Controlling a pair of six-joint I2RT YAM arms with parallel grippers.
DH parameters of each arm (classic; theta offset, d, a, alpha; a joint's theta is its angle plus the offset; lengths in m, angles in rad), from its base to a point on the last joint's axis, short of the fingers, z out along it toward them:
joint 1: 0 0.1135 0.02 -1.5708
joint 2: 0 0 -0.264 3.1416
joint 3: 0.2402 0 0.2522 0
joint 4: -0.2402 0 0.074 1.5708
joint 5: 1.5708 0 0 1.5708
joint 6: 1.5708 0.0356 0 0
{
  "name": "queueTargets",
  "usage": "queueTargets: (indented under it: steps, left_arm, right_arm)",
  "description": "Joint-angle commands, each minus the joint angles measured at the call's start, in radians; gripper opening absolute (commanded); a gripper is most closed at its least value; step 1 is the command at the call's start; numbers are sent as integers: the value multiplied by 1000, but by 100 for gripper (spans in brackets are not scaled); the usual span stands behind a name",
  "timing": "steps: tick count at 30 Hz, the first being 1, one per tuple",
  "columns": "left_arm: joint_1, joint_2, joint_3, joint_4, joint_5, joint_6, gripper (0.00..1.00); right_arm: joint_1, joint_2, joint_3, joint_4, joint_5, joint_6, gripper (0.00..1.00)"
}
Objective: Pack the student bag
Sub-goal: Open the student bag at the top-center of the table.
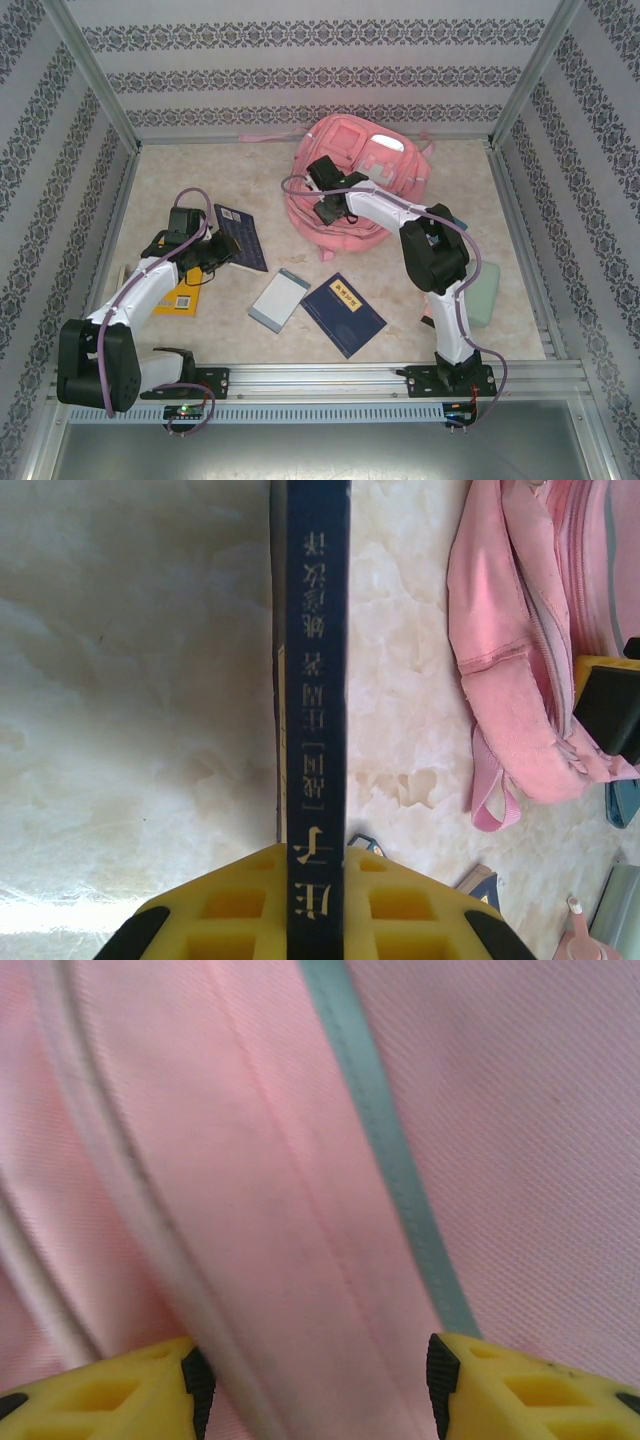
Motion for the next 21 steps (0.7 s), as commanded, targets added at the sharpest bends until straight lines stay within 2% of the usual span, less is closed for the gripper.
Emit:
queueTargets:
  steps: [1, 3, 5, 6, 13, 21]
  left_arm:
    - [-2, -19, 32, 2, 14, -3, 0]
    - [-2, -19, 33, 3, 15, -1, 0]
    - [-2, -18, 37, 0, 14, 4, 0]
    - [-2, -18, 40, -1, 14, 6, 0]
    - [-2, -12, 58, 17, 6, 10, 0]
    - [-2, 11, 120, 85, 53, -35, 0]
  right_arm:
    - [-23, 33, -16, -8, 29, -5, 56]
    - [-26, 49, -9, -24, -2, 5, 40]
    - [-19, 58, 5, -42, -25, 17, 7]
    - [-9, 59, 13, -50, -24, 25, 0]
    - [66, -43, 110, -111, -140, 133, 0]
    - [47, -73, 375, -215, -316, 312, 0]
